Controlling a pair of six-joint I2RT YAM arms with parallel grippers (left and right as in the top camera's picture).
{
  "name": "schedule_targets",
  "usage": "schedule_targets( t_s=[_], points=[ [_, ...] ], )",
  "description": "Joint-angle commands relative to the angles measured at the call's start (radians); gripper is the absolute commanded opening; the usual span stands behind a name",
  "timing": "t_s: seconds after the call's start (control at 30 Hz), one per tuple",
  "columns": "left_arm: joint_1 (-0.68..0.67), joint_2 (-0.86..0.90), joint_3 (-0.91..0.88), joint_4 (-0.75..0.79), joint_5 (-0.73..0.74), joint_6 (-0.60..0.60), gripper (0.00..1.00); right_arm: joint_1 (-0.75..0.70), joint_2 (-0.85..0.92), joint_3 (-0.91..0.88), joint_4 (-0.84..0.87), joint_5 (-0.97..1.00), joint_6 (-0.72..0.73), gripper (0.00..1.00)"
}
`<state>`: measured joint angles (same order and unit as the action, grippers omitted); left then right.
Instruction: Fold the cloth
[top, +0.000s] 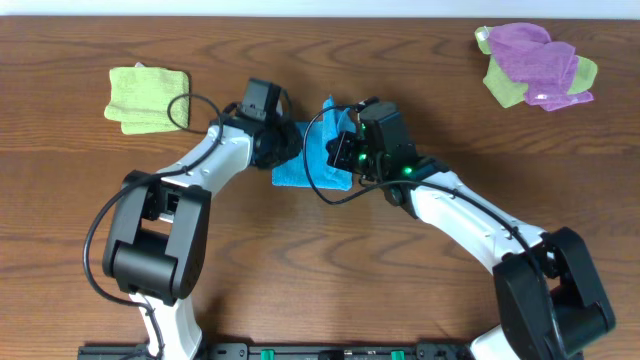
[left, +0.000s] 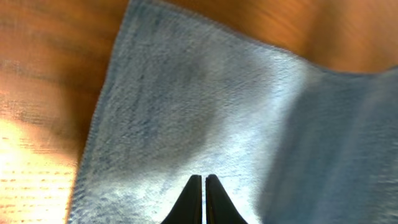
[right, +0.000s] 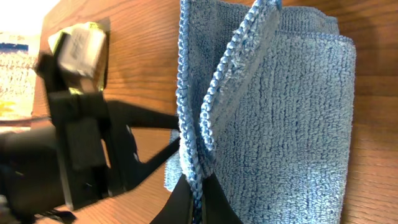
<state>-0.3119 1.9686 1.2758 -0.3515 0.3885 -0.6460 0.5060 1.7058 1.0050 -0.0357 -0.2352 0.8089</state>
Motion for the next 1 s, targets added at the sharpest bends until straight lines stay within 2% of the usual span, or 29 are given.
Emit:
schedule_targets(
  t_s=[0.0, 0.37, 0.97],
  points=[
    [0.001, -0.002, 0.074, -0.042, -0.008, 0.058, 0.05, 0.014, -0.015, 0.038, 0.001, 0.015, 0.009, 0.01],
    [0.129, -0.002, 0.216, -0.173, -0.022, 0.086, 0.06, 0.029, 0.002, 0.048, 0.004, 0.033, -0.002, 0.01],
    [0.264, -0.062, 0.229, -0.198, -0.032, 0.119, 0.06, 0.088, 0.163, 0.179, -0.029, 0.036, -0.014, 0.01]
  ],
)
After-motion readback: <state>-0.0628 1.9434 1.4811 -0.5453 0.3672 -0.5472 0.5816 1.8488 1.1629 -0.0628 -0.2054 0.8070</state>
